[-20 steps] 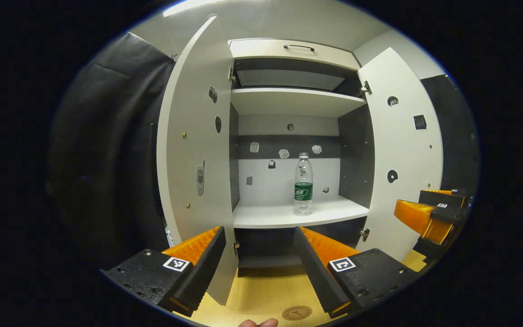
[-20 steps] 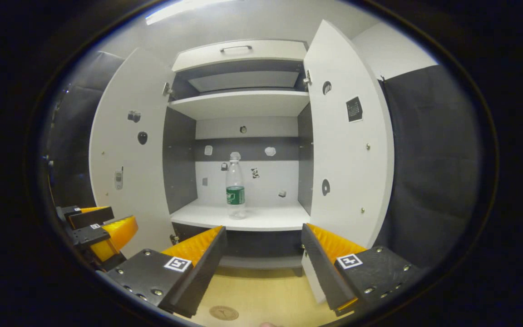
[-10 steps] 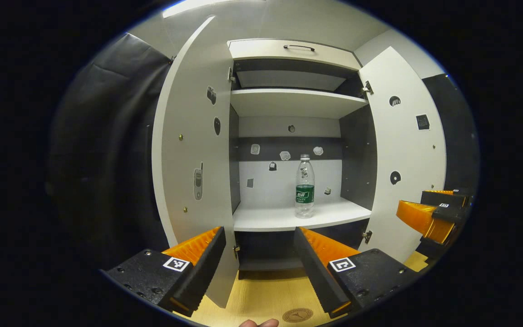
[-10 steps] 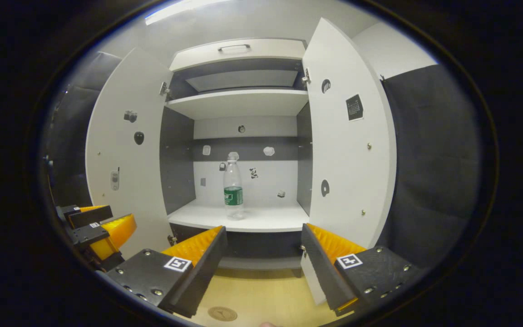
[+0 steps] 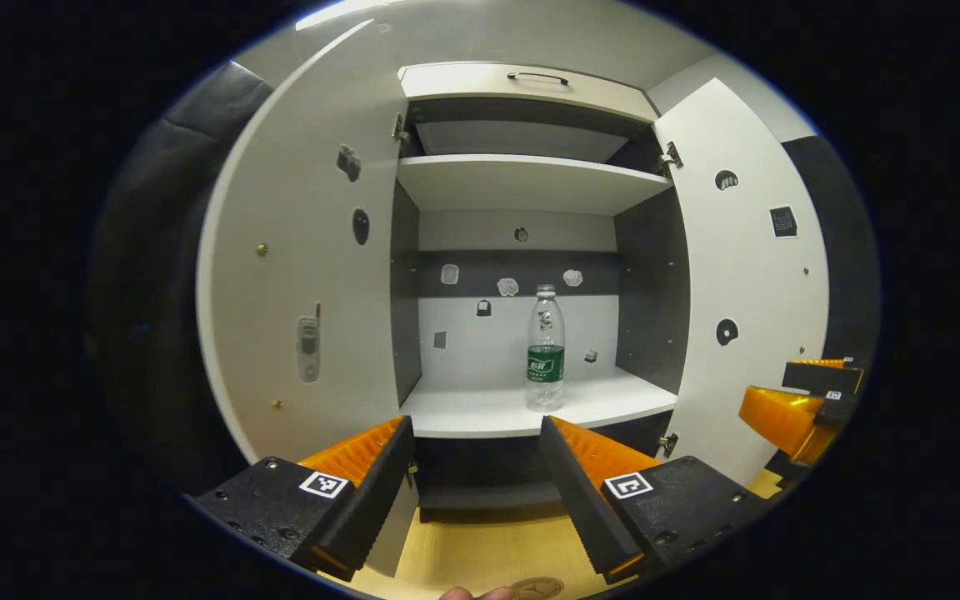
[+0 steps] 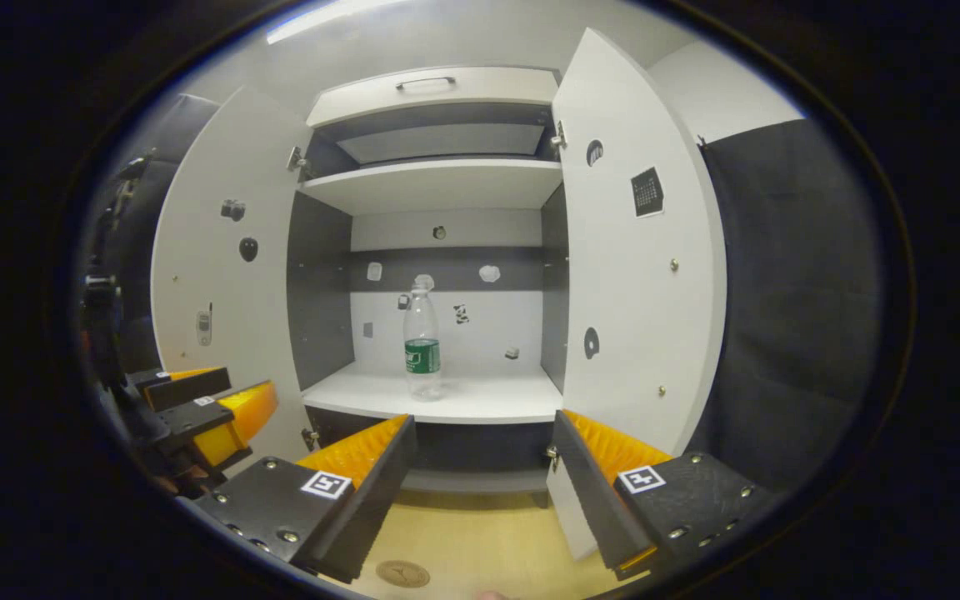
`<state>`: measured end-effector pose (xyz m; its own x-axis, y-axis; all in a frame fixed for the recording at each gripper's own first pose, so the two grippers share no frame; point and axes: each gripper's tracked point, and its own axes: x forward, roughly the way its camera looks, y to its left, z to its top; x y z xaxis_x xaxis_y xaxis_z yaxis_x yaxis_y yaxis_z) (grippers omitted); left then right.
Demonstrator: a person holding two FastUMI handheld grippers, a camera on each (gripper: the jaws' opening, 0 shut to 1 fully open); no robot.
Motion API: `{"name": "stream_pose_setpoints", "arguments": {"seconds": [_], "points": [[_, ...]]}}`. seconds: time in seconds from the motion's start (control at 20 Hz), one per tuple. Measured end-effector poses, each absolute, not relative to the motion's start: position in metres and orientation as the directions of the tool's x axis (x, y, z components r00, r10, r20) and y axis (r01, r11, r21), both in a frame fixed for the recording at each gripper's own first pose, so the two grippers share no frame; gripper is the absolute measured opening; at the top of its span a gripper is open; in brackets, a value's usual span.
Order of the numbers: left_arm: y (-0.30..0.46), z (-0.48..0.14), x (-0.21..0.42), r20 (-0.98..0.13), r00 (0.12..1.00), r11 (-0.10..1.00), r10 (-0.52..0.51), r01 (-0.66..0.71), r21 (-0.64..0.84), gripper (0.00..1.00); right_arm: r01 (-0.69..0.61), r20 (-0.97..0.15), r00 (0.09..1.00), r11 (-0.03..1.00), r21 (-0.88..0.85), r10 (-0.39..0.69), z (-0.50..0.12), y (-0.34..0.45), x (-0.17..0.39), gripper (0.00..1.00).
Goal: Grasp the bottle in the cabinet with the left hand and place it on the coaster, then close the right door with the right hand and the left door with the left hand.
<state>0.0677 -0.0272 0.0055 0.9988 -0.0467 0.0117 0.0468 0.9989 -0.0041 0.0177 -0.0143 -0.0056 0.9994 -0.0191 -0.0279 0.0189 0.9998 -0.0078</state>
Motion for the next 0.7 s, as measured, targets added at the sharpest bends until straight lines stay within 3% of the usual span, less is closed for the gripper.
{"name": "stream_pose_setpoints", "arguments": {"seconds": [0.7], "points": [[-0.094, 0.032, 0.214, 0.040, 0.987, 0.987, -0.156, 0.157, -0.033, 0.96, 0.073, -0.067, 0.995, 0.997, -0.022, -0.075, -0.007, -0.035, 0.011, 1.00]]}}
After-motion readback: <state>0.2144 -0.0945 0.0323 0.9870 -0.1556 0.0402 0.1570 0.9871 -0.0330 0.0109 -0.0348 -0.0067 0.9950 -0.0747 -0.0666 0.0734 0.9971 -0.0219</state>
